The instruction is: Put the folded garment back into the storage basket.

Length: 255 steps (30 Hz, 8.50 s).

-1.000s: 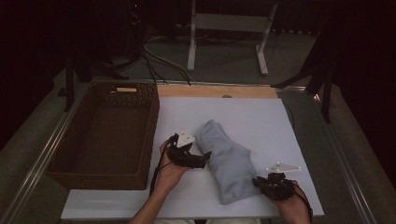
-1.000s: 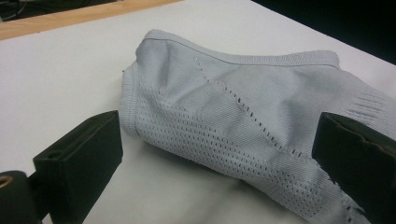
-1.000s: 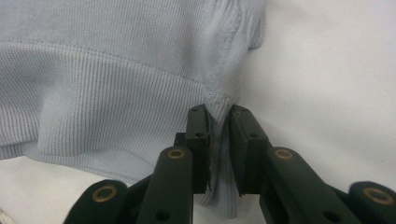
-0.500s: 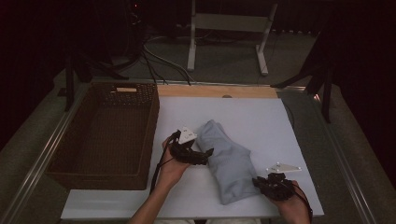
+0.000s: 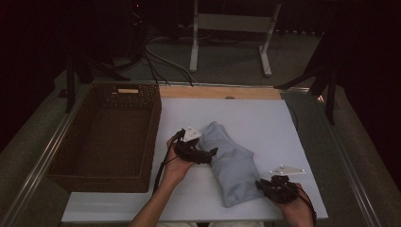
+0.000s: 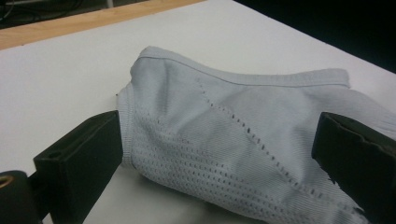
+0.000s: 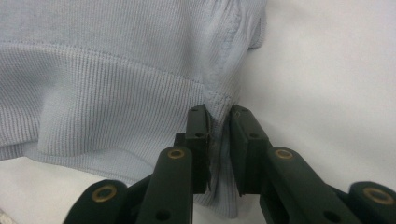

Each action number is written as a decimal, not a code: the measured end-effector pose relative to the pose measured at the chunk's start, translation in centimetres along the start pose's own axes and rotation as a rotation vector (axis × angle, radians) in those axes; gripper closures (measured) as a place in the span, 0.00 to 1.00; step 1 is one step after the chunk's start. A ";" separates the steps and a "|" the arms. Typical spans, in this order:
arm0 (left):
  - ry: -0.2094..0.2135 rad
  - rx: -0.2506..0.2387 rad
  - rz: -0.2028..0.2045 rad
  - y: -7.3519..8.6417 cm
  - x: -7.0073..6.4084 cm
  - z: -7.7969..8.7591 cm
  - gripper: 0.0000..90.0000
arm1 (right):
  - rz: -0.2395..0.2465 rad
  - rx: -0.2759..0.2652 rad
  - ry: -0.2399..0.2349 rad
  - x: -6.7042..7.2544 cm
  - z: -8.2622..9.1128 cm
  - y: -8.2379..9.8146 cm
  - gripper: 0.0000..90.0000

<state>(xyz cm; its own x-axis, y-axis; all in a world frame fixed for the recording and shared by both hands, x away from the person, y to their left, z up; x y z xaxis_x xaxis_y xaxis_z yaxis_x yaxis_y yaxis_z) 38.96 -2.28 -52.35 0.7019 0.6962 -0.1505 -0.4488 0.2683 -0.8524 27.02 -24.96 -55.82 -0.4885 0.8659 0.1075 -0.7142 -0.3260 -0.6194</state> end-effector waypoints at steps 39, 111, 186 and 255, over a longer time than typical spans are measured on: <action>0.001 0.071 0.021 1.3 0.9 -3.0 0.04 | 0.010 0.001 0.009 0.1 0.0 0.1 0.87; 0.048 0.252 0.109 3.4 0.5 -4.7 0.70 | 0.010 0.001 0.002 0.2 0.1 0.0 0.86; 0.041 0.169 0.094 -3.5 -0.1 1.2 0.93 | -0.137 -0.042 -0.212 3.2 0.9 -4.5 0.88; -0.015 0.093 0.176 -6.8 3.4 6.3 0.93 | -0.107 -0.094 -0.405 8.7 -0.3 -11.4 0.88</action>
<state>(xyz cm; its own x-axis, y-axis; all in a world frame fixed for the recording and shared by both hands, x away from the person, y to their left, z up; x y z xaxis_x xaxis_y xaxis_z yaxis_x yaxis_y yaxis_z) 40.90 2.50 -43.90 0.6001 0.7472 -0.2856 -0.6138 0.2011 -0.7634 31.06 -13.60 -48.02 -0.5847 0.6680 0.4603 -0.7319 -0.1897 -0.6545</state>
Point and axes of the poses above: each handheld gripper's, and its own axes: z roughly backward along the jaws, y roughly out of its underside, x roughly to its left, the point moved 8 cm from there along -z, roughly forward along the jaws, and after that the axes turned 1 degree about z, right-handed, at the moved point
